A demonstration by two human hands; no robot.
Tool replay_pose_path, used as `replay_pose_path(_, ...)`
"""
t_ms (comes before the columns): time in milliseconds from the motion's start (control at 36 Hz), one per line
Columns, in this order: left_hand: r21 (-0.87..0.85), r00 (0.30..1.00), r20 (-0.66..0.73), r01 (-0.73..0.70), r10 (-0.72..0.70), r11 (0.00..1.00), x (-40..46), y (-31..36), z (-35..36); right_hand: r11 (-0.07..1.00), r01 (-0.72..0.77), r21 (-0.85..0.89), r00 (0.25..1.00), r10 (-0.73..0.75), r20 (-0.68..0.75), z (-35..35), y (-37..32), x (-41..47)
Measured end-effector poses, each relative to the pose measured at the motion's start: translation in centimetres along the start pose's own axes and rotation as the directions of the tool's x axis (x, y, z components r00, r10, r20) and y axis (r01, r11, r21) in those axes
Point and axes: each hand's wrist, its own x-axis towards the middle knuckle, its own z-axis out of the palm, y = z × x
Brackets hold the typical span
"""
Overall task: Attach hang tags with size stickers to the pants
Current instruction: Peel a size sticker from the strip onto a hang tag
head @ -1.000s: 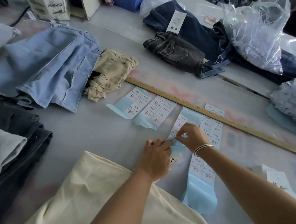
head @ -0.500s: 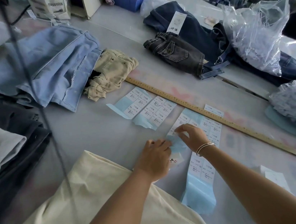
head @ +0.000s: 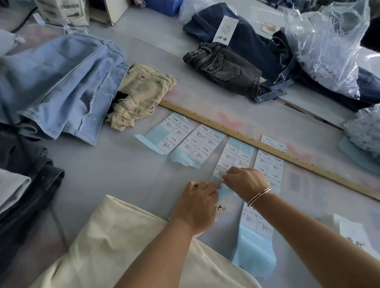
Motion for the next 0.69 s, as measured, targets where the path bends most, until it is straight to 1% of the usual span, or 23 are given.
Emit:
replay_pose_path(83,0.017,0.998,-0.070,-0.003,0.005,1.000,-0.1,0.2,-0.2,0.993,0.054,-0.101,0.997,-0.048,0.054,-0.5,-0.1,0.6)
replay_pose_path(167,0.004,0.994,-0.106,-0.008,0.008,1.000,-0.1,0.2,-0.1,0.989,0.056,-0.135,0.996,-0.046,0.073,-0.9,-0.5,1.1)
replay_pose_path(250,0.020,0.994,-0.113,-0.009,0.011,1.000,-0.1,0.2,-0.1,0.994,0.039,-0.098,0.994,-0.028,0.104,-1.3,-0.1,1.4)
replay_pose_path(333,0.027,0.998,-0.069,-0.005,0.007,1.000,-0.1,0.1,-0.1,0.996,0.093,-0.008,0.979,-0.090,0.184,-1.9,1.3,1.0)
replay_pose_path(389,0.020,0.999,-0.055,-0.002,0.003,1.000,-0.1,0.1,0.0,0.994,0.108,-0.011,0.972,-0.103,0.210,-2.1,1.6,0.6)
replay_pose_path(444,0.035,0.996,-0.090,-0.010,0.013,0.999,-0.1,0.1,0.0,0.996,0.074,-0.053,0.976,-0.061,0.210,-1.9,1.1,0.6)
replay_pose_path(556,0.023,0.995,-0.095,-0.004,0.006,1.000,-0.1,0.2,0.0,0.989,0.036,-0.144,0.987,-0.013,0.158,-1.4,0.3,0.8)
replay_pose_path(611,0.024,0.997,-0.082,0.001,0.001,1.000,-0.1,0.1,0.2,0.989,0.042,-0.144,0.991,-0.023,0.130,-1.4,0.3,0.8)
replay_pose_path(694,0.034,0.995,-0.104,-0.008,0.011,0.999,-0.1,0.1,0.1,0.992,0.031,-0.119,0.993,-0.016,0.120,-1.4,0.1,0.7)
